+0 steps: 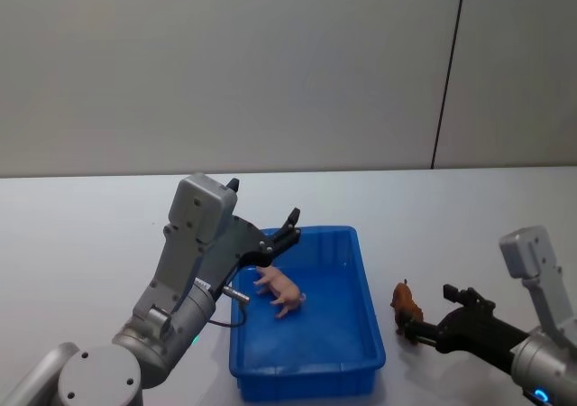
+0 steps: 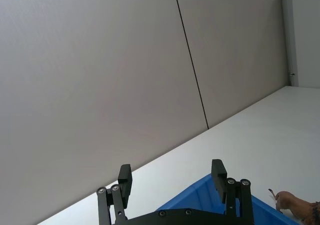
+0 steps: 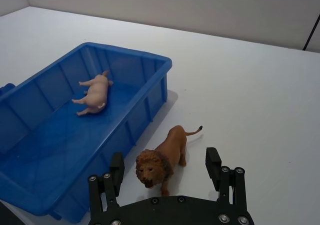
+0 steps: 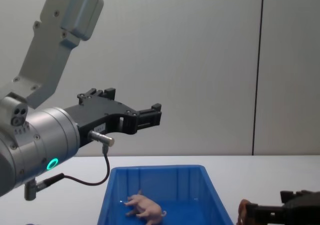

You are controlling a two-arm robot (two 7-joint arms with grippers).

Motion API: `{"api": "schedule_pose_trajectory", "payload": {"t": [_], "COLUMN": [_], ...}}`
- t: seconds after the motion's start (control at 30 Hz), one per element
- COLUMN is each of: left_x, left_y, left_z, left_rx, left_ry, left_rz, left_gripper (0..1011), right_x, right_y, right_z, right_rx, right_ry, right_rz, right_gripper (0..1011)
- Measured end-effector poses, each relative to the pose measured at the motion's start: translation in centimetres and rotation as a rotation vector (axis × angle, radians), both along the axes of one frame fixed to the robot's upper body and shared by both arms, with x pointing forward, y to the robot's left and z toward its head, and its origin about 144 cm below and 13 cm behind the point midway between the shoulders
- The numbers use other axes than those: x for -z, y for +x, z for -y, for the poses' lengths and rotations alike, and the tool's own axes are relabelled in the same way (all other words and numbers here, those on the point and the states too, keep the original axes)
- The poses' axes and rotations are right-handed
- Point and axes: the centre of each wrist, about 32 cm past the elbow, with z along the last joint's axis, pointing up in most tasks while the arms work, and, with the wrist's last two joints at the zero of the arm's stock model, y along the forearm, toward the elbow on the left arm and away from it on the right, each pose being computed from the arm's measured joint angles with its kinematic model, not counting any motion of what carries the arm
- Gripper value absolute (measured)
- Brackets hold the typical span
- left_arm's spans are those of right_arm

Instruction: Pick up the two dolls from the table and place them into the box.

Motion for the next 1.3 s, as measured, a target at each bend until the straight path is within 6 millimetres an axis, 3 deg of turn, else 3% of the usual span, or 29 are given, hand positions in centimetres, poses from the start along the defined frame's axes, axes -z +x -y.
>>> {"api": "schedule_pose_trajectory", "payload": {"t": [0.57,0.87,1.17,1.3], "left_x": [0.0,0.0,0.0,0.0], "left_y": [0.0,0.0,0.0,0.0], "left_z": [0.0,0.0,0.0,0.0], "left_rx": [0.0,0.0,0.0,0.0], "left_ry": [0.0,0.0,0.0,0.0], "left_rz": [0.0,0.0,0.0,0.0], "left_gripper": [1001,1001,1001,1001], "right_x": [1.7,2.3,2.4,2.2], "right_y": [1.2,1.7,1.7,1.5], "right_z": [-1.1,-1.6,-1.8,-1.9], "right_rx": [0.006,0.017,0.023,0.025], "right_ry": [-0.009,-0.026,-0.028,-0.036], "right_rz": [-0.039,-0.057,-0.04,-0.012], "right_gripper": [994,796,488,435]}}
